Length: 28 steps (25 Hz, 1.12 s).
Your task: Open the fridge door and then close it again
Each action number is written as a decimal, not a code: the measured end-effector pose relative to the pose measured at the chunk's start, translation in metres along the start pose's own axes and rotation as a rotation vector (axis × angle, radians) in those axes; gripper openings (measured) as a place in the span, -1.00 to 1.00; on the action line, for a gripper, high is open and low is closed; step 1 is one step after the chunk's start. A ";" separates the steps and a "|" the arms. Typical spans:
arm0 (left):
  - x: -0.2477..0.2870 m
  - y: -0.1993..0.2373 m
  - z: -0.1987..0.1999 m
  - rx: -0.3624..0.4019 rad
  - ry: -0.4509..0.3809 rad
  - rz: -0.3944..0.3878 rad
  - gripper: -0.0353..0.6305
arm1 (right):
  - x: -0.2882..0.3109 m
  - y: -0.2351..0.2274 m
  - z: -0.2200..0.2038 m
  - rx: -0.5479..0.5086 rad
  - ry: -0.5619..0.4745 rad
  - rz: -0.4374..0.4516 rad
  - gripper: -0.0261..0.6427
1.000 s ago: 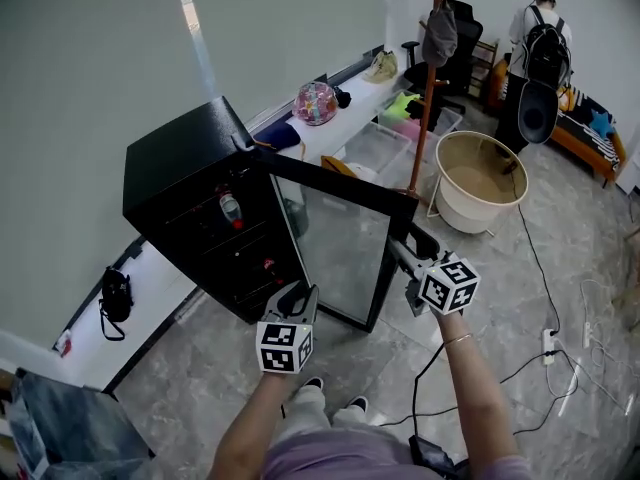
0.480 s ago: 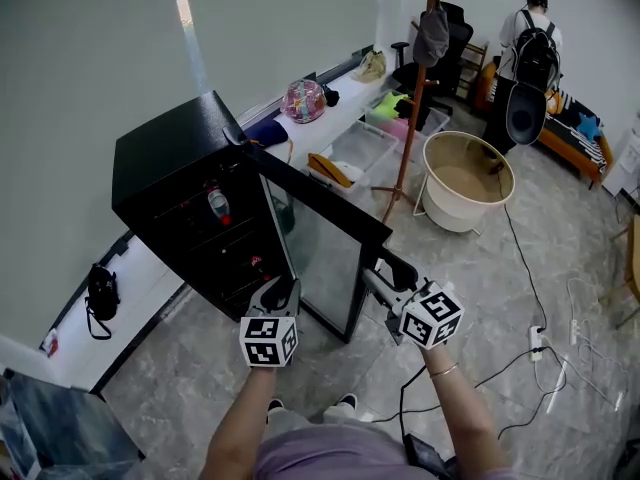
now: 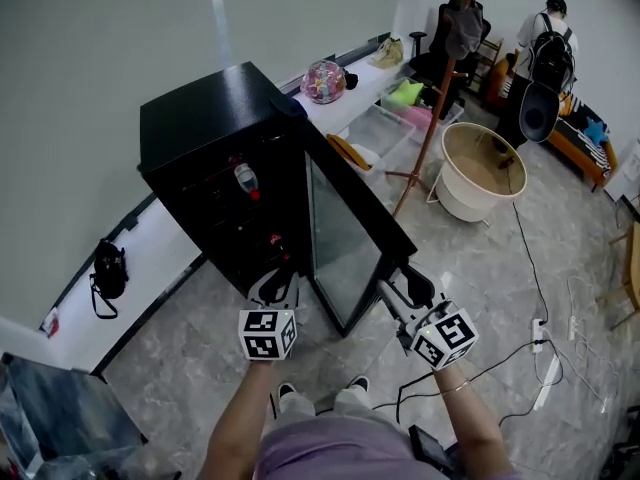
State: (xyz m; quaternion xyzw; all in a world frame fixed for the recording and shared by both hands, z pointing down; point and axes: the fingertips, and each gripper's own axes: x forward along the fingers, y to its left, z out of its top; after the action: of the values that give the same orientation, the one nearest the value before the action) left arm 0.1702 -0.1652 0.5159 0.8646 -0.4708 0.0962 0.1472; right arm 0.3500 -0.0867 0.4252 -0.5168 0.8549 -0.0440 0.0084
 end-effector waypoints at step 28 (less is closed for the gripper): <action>-0.127 0.182 -0.022 -0.070 -0.028 0.143 -0.62 | 0.141 0.201 -0.017 -0.074 0.050 0.190 -0.30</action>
State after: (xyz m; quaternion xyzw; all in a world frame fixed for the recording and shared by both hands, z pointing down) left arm -0.0523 -0.1510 0.5273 0.8242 -0.5366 0.0777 0.1636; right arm 0.1056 -0.1177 0.4295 -0.4321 0.9011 -0.0240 -0.0278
